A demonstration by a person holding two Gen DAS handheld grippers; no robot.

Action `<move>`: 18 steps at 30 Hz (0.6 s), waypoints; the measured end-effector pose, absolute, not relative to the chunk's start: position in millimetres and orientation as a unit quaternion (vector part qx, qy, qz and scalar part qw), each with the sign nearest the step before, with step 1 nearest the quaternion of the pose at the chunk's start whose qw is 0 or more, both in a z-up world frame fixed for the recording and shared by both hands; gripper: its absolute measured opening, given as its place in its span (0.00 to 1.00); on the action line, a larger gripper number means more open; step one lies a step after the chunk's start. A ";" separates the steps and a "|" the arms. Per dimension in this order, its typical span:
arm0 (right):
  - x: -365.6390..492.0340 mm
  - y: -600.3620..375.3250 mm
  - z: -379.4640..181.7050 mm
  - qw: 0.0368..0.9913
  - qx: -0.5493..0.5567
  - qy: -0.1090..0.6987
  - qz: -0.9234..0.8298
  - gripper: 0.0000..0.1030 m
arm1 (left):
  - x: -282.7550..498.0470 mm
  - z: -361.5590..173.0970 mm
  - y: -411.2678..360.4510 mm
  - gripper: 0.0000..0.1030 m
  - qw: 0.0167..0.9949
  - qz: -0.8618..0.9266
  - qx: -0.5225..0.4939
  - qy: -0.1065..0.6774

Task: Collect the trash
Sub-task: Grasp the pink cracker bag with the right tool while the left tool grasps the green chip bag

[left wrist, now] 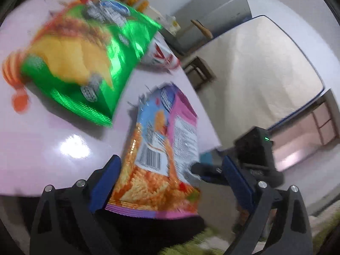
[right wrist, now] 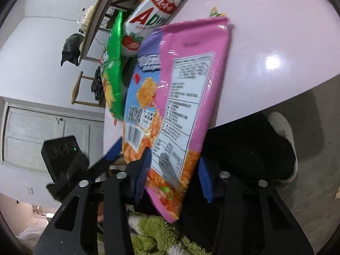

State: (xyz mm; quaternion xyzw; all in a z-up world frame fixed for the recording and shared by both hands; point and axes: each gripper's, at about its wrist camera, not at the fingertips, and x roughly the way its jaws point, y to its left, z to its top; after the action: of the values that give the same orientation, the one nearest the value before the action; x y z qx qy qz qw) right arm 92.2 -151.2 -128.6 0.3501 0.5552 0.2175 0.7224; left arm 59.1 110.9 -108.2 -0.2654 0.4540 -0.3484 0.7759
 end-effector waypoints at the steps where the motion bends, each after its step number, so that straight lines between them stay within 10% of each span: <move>1: 91.9 -155.1 -128.8 0.725 0.351 0.554 0.213 0.31 | 58.0 -108.4 110.7 0.91 0.774 -0.353 -0.268 0.453; 18: 84.5 -189.5 -136.3 0.723 0.390 0.533 0.202 0.04 | 72.3 -42.6 101.7 0.87 0.915 -0.210 -0.039 0.343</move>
State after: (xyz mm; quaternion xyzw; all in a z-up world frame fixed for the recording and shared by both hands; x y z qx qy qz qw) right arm 84.5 -189.5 -136.3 0.3904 0.5332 0.2022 0.7228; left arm 72.3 101.7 -42.6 -0.0389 0.3428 -0.2100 0.9148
